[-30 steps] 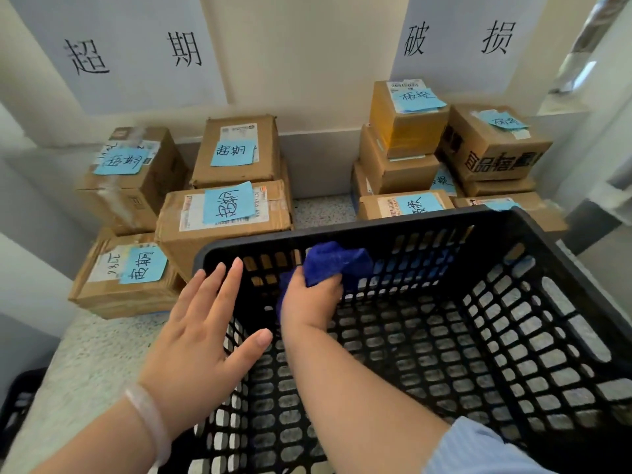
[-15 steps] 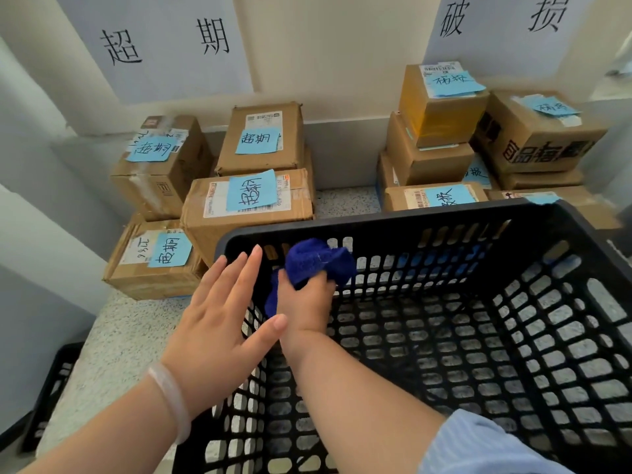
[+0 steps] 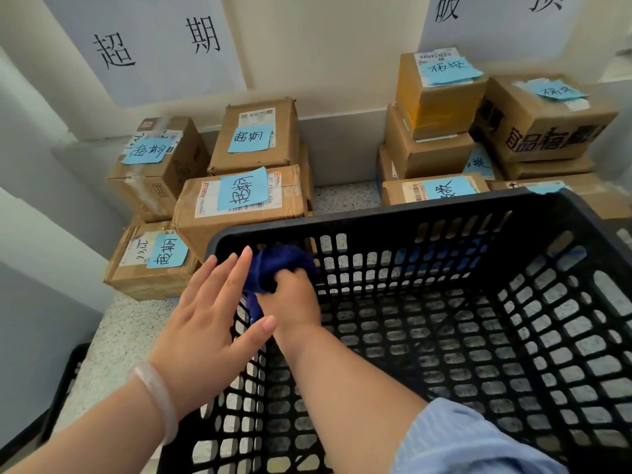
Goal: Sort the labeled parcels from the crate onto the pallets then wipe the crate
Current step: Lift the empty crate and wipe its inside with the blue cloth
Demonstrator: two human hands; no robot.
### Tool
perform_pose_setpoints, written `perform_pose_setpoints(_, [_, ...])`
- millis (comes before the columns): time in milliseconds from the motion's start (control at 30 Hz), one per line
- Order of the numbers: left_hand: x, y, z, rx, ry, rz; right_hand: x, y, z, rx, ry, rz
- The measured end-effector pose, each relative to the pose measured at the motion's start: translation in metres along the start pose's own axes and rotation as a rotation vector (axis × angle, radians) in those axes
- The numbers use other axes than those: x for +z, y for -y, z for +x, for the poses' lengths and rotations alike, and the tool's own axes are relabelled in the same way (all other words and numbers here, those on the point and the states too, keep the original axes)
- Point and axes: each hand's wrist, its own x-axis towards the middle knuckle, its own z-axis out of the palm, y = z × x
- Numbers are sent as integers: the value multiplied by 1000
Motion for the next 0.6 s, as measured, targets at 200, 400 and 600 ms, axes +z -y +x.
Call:
perform_pose_setpoints(200, [-2, -1, 1, -11, 0, 1, -35, -30, 1, 23, -130, -12])
perform_pose_setpoints(400, [-3, -1, 1, 0, 11, -31, -109, -85, 4, 72, -225, -164])
perform_pose_setpoints(600, [-2, -1, 1, 0, 8, -61, -141, -125, 5, 379, -582, 69])
